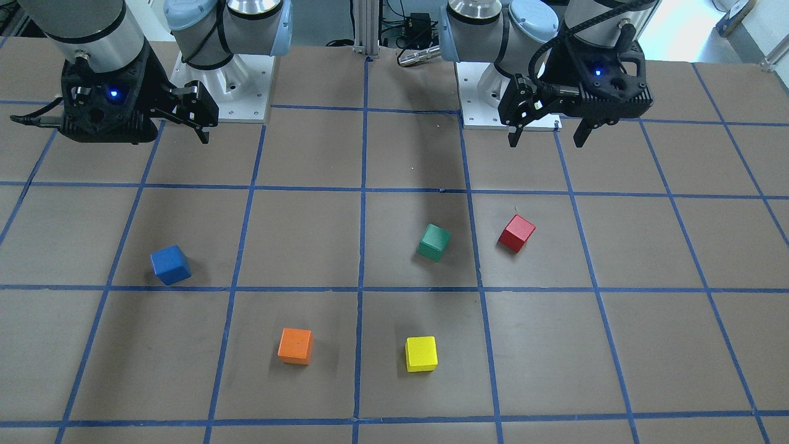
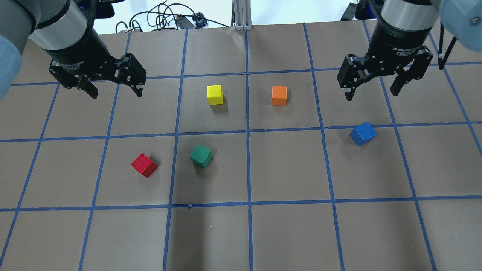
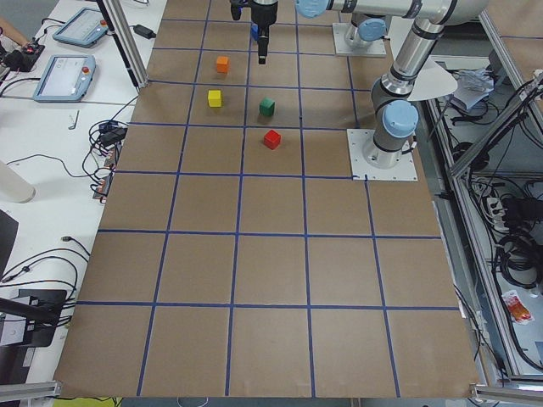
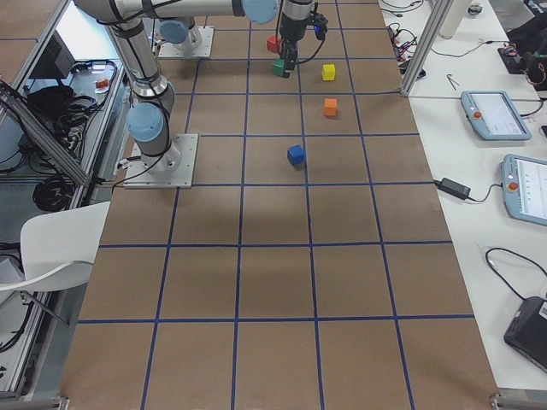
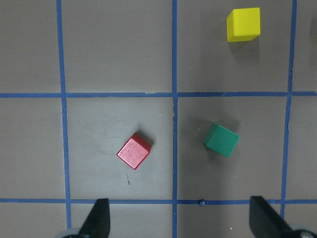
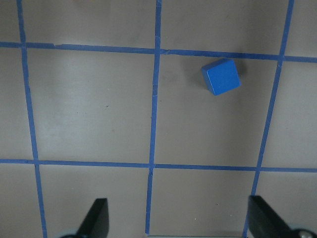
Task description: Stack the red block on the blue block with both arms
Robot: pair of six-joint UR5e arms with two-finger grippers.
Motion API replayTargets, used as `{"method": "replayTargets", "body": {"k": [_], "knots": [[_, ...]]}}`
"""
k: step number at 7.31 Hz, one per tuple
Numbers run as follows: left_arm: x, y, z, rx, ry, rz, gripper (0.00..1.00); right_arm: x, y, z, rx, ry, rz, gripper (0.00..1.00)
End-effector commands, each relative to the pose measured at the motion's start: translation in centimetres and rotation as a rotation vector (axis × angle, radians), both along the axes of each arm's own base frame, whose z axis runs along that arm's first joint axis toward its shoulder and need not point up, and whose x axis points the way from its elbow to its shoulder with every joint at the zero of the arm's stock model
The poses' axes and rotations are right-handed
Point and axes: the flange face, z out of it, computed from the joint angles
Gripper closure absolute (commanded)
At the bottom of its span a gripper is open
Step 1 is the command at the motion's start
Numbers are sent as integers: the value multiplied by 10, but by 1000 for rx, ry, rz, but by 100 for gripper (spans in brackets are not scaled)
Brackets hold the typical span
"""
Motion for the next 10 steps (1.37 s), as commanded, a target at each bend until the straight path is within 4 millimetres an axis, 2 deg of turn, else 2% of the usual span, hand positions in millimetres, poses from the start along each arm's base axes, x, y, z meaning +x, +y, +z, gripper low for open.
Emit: {"method": "replayTargets", "body": {"k": [1, 7, 9, 10], "knots": [[0, 0, 0, -1, 0, -1, 0, 0, 0, 0, -2, 0, 0, 0], [1, 1, 0, 1, -2, 1, 0, 0, 2, -4, 9, 0, -2, 0], [1, 14, -2, 14, -12, -41, 0, 0, 1, -6, 11, 0, -2, 0], [5, 17, -15, 43, -17, -67, 0, 0, 1, -6, 12, 0, -2, 0]]}}
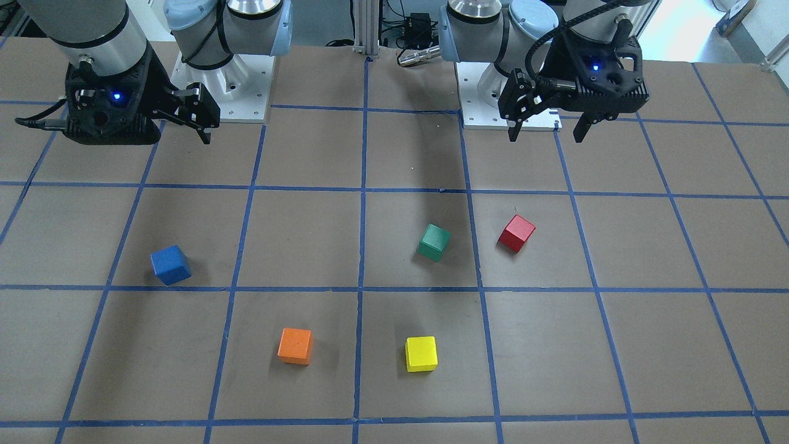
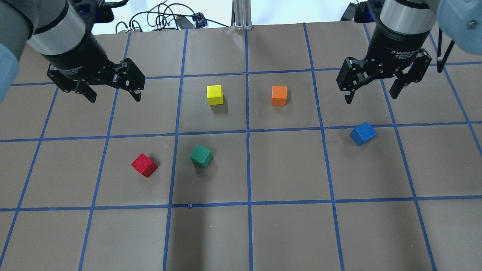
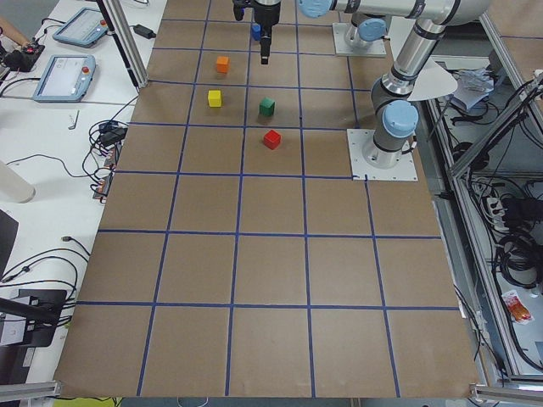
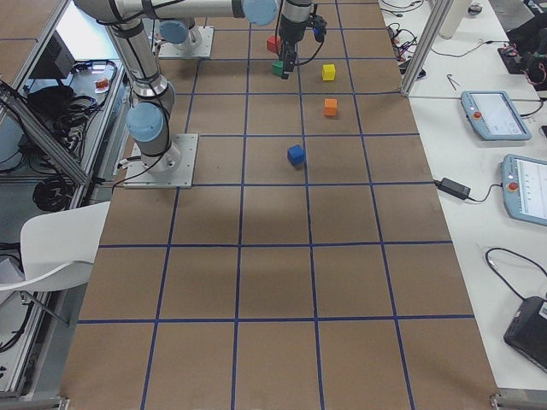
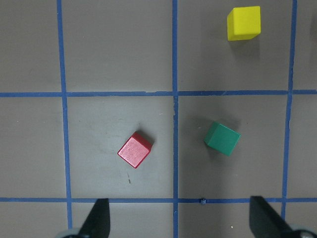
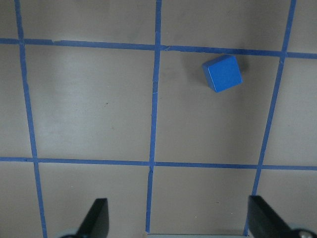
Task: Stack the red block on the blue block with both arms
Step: 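Lower the left gripper onto the red cube and close on it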
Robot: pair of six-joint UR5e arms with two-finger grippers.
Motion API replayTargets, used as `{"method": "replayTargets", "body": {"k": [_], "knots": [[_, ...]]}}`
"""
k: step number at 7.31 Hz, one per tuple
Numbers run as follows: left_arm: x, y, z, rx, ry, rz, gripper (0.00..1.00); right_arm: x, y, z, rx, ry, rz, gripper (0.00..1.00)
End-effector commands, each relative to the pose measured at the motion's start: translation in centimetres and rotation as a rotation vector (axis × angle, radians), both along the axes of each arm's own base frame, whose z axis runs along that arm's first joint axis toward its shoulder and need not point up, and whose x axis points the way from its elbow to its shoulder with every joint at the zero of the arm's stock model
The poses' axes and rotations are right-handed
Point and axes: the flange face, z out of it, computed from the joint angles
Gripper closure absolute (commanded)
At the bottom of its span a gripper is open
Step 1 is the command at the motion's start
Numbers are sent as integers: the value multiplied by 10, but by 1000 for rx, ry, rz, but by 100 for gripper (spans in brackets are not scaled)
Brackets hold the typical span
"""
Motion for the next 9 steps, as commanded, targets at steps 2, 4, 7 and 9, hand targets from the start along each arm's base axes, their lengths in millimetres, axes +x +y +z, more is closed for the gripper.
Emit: {"method": "replayTargets", "body": {"k": [2, 4, 7, 9], "knots": [[29, -2, -89, 97, -4, -11, 0, 0, 0, 0, 1, 0, 0, 0], [48, 8, -165, 73, -6, -35, 0, 0, 0, 0, 0, 0, -2, 0], [73, 25, -246, 44, -6, -31, 0, 1, 0, 0, 0, -2, 1, 0], [74, 22, -274, 72, -4, -93, 0, 1, 0, 0, -2, -1, 0, 0]]}}
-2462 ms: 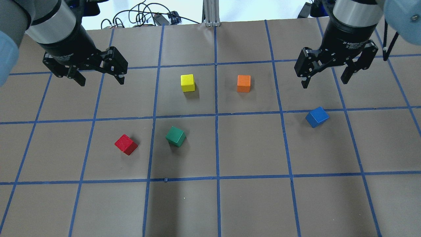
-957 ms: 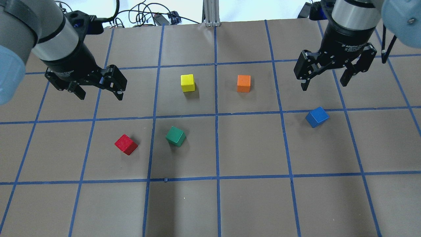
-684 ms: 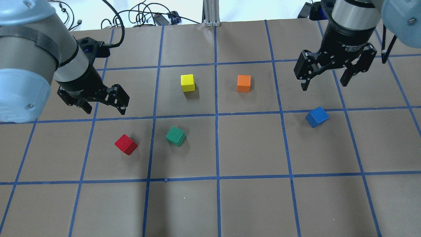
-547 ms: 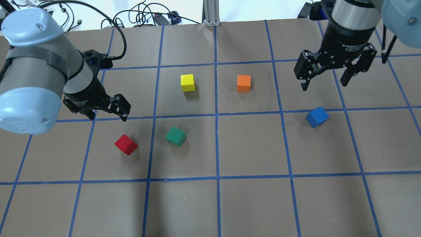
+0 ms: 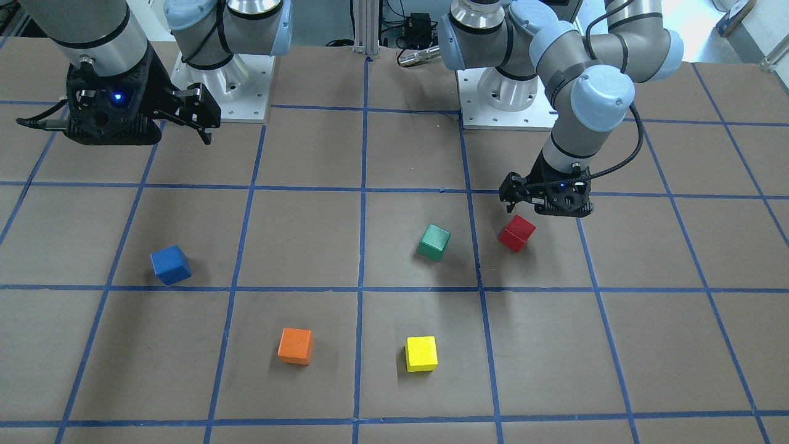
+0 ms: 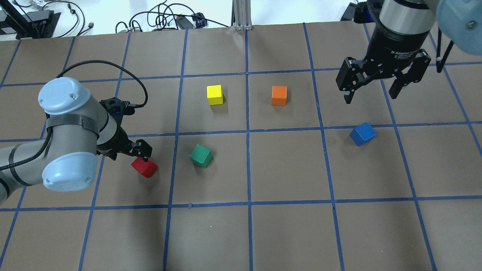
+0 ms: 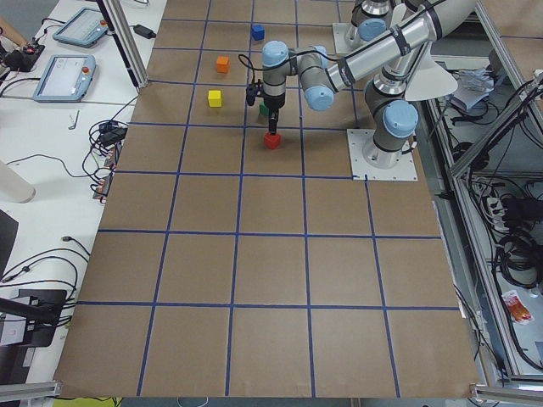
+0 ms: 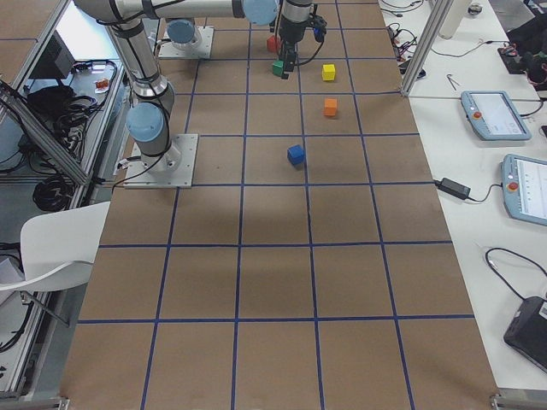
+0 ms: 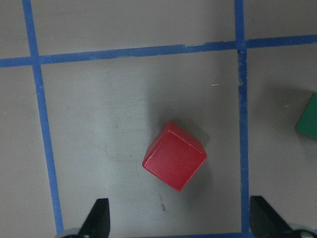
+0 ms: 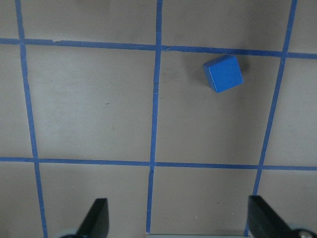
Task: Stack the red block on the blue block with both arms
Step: 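Lower the left gripper onto the red cube and close on it, then lift the red cube with the left gripper and carry it toward the table center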
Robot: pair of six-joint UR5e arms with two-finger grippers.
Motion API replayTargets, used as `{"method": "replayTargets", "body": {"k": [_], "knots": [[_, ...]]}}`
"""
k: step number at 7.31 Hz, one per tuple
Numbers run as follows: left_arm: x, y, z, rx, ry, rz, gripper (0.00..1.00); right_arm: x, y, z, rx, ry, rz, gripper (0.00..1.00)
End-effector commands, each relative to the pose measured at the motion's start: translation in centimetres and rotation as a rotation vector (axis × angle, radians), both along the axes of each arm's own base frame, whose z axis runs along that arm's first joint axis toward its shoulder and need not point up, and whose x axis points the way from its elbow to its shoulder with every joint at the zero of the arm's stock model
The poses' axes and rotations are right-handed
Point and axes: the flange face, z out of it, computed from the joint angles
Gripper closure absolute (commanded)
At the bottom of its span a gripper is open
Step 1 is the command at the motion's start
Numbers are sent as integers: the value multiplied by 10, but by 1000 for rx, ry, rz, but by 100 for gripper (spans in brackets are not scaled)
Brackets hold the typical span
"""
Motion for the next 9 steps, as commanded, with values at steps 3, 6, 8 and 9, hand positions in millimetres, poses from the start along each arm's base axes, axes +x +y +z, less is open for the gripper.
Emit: {"method": "replayTargets", "body": {"k": [3, 6, 8, 9], "knots": [[-1, 7, -59, 16, 3, -26, 0, -1, -1, 1, -4, 1, 0, 0], [0, 5, -72, -24, -5, -27, 7, -1, -1, 1, -10, 1, 1, 0], [0, 3, -74, -33, -7, -23, 67, -1, -1, 1, -9, 1, 1, 0], [0, 2, -70, -44, -11, -12, 68, -1, -1, 1, -7, 1, 1, 0]]}}
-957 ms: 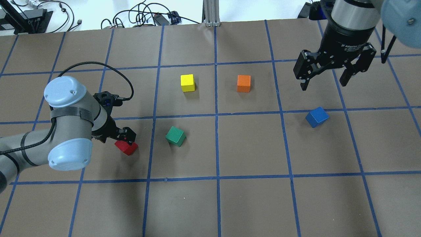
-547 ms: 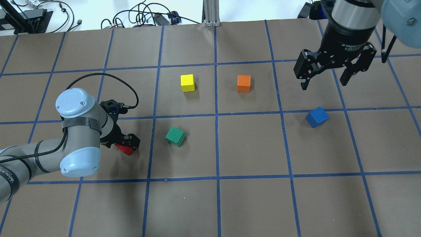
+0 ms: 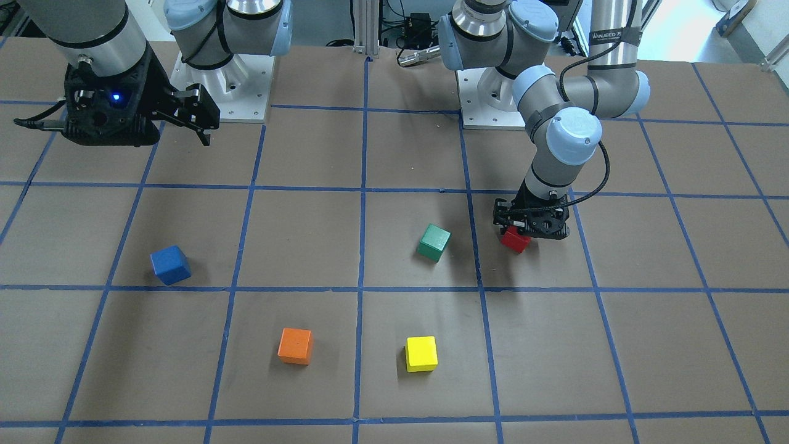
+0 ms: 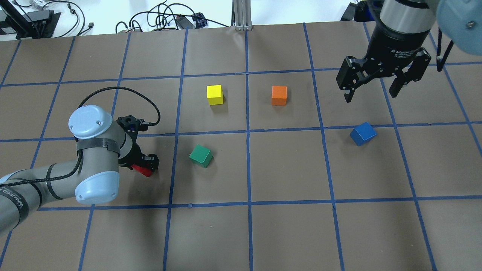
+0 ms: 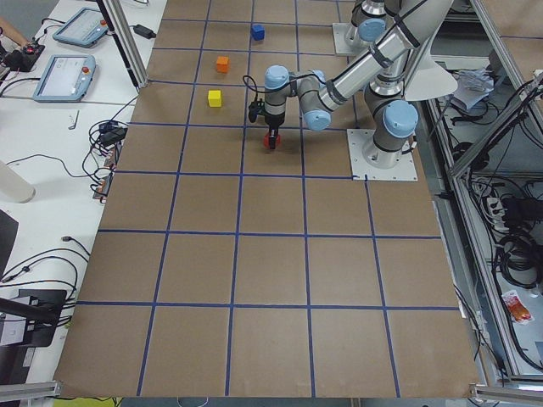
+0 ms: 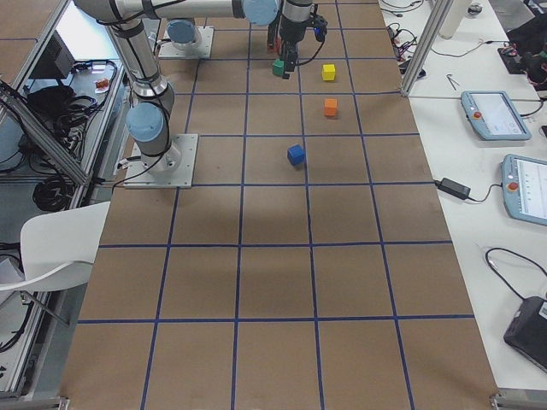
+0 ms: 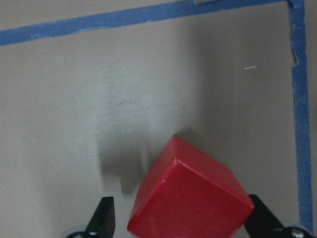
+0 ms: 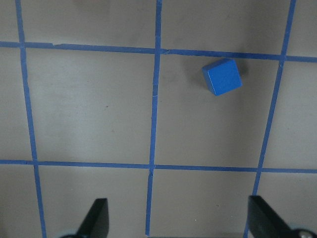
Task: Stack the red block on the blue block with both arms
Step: 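Lift the red cube with the left gripper and carry it toward the table center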
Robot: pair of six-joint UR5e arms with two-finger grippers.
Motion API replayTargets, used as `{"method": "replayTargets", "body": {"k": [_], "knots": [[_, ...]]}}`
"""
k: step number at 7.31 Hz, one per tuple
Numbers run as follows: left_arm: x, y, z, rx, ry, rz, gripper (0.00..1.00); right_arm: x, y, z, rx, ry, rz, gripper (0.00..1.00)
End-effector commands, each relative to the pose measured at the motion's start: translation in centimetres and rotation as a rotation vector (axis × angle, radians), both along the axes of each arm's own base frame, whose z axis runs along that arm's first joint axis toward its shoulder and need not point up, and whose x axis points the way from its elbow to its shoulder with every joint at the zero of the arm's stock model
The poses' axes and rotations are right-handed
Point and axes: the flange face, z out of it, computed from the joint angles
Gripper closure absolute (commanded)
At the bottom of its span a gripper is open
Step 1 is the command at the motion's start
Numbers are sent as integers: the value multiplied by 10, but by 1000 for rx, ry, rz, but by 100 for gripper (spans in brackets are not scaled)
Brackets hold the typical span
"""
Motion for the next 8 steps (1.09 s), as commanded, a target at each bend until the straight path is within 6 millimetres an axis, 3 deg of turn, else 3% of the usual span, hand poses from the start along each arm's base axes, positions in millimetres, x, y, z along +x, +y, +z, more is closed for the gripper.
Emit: {"method": "replayTargets", "body": {"k": [1, 3, 5, 6, 7, 8], "knots": [[0, -4, 15, -40, -7, 25, 68, 0, 0, 1, -3, -1, 0, 0], [-10, -20, 41, -76, 7, 84, 68, 0, 1, 0, 5, 0, 0, 0], [-42, -52, 81, -47, 13, 84, 68, 0, 1, 1, 2, 0, 0, 0], [-71, -71, 105, -72, 18, 155, 68, 0, 0, 0, 2, 0, 0, 0], [-109, -81, 116, -100, 34, 199, 68, 0, 0, 0, 2, 0, 0, 0], [-148, -85, 114, -107, 47, 245, 68, 0, 0, 1, -3, 0, 0, 0]]}}
